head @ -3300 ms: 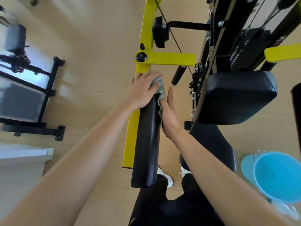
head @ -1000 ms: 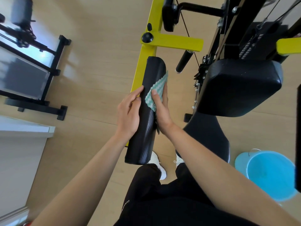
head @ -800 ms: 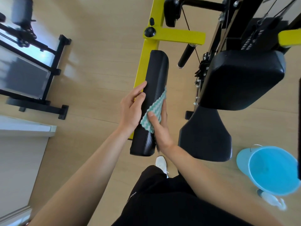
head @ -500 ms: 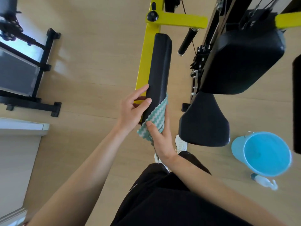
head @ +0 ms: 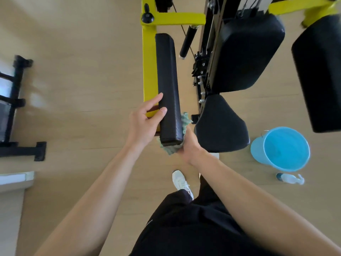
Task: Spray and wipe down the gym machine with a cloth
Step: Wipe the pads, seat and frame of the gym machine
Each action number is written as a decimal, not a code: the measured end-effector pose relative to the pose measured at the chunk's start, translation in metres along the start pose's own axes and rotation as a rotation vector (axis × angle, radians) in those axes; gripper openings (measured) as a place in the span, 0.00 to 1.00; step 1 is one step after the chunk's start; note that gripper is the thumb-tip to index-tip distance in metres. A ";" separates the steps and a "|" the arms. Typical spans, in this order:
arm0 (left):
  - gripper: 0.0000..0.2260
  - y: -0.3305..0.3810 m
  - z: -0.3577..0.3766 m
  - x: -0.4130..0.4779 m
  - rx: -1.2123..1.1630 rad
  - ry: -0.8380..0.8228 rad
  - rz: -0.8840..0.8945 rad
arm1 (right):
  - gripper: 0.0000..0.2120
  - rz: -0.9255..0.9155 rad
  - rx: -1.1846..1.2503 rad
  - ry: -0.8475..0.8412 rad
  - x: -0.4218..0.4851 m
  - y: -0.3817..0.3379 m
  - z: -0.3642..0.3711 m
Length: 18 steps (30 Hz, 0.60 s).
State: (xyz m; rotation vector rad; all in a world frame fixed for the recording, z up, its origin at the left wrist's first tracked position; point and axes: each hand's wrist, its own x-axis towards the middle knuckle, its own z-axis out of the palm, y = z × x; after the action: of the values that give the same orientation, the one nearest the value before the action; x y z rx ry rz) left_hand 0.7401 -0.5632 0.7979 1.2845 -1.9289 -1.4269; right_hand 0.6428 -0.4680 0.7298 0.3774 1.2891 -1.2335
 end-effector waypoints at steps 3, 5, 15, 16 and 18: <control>0.18 0.001 0.001 0.001 0.021 0.006 0.020 | 0.26 0.129 0.040 -0.051 0.009 -0.011 -0.001; 0.18 0.002 0.003 0.001 0.040 0.003 0.032 | 0.23 0.146 0.018 -0.041 0.018 -0.014 -0.003; 0.19 0.013 0.017 0.035 0.257 0.045 0.167 | 0.35 -0.142 -0.106 -0.119 0.054 -0.041 0.023; 0.21 0.014 0.020 0.042 0.287 0.047 0.168 | 0.37 -0.190 -0.129 -0.139 0.056 -0.048 0.026; 0.23 0.017 0.025 0.054 0.336 0.050 0.165 | 0.31 -0.272 -0.148 -0.173 0.054 -0.067 0.032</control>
State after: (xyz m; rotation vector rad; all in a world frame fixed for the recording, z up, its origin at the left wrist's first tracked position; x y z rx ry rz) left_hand 0.6876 -0.5956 0.7936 1.2498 -2.2500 -1.0113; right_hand 0.5926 -0.5443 0.7206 -0.0134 1.3006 -1.3547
